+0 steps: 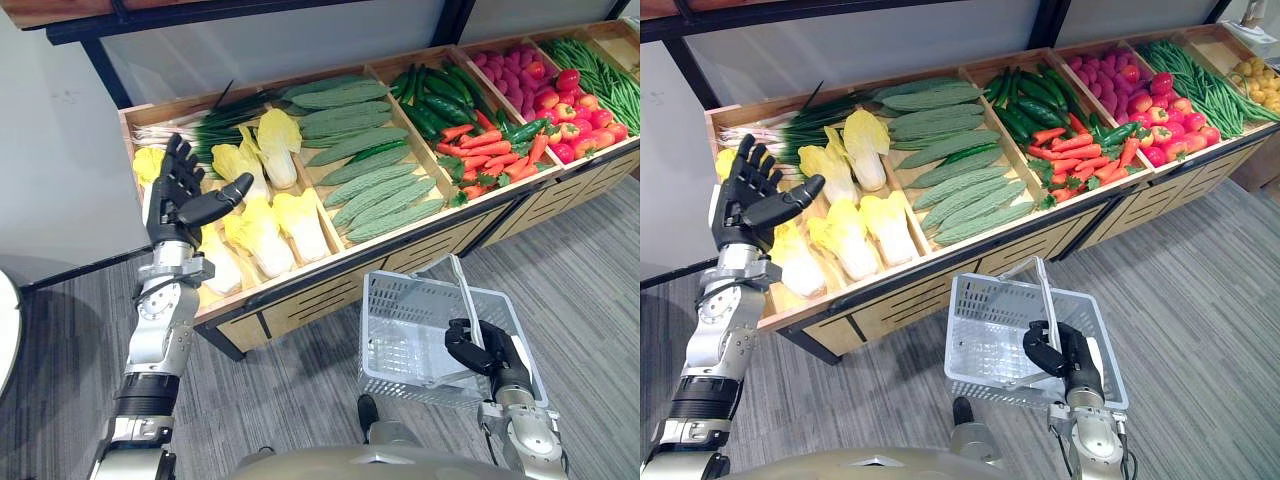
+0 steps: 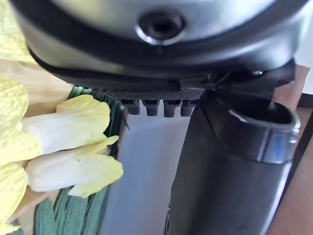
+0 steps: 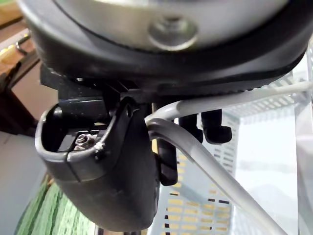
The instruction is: Pick vegetable in the basket
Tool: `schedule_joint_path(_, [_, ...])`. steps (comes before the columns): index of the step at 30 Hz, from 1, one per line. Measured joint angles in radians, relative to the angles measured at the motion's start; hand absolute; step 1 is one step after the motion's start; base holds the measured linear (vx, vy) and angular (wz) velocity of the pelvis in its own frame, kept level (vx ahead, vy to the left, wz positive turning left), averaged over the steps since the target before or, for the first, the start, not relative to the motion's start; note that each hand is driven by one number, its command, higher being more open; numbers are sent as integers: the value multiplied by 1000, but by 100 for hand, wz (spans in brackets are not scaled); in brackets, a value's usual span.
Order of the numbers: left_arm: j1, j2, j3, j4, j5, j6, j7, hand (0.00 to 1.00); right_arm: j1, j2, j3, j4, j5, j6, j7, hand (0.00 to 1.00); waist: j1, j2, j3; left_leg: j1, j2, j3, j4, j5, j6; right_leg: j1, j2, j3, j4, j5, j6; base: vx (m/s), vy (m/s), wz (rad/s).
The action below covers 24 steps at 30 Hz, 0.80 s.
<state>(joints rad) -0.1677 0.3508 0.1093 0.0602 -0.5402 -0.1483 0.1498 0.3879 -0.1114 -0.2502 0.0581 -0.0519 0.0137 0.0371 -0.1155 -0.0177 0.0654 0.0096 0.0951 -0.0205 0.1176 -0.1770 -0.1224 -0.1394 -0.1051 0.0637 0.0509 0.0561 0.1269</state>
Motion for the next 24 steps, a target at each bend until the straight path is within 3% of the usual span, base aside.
schedule_joint_path(6, [2, -32, 62, 21, -3, -2, 38, 100, -1, 0, -7, -5, 0, 0, -6, 0, 7, 9, 33, -2, 0, -5, 1, 1, 2, 1, 0, -1, 1, 0, 0, -18, 3, 2])
schedule_joint_path(24, [21, -36, 68, 108, -2, 26, 20, 100, -6, 0, 8, -5, 0, 0, -4, 0, 4, -10, 63, -2, 0, 27, 0, 1, 1, -18, 3, 26, 0, 6, -1, -7, 3, -4])
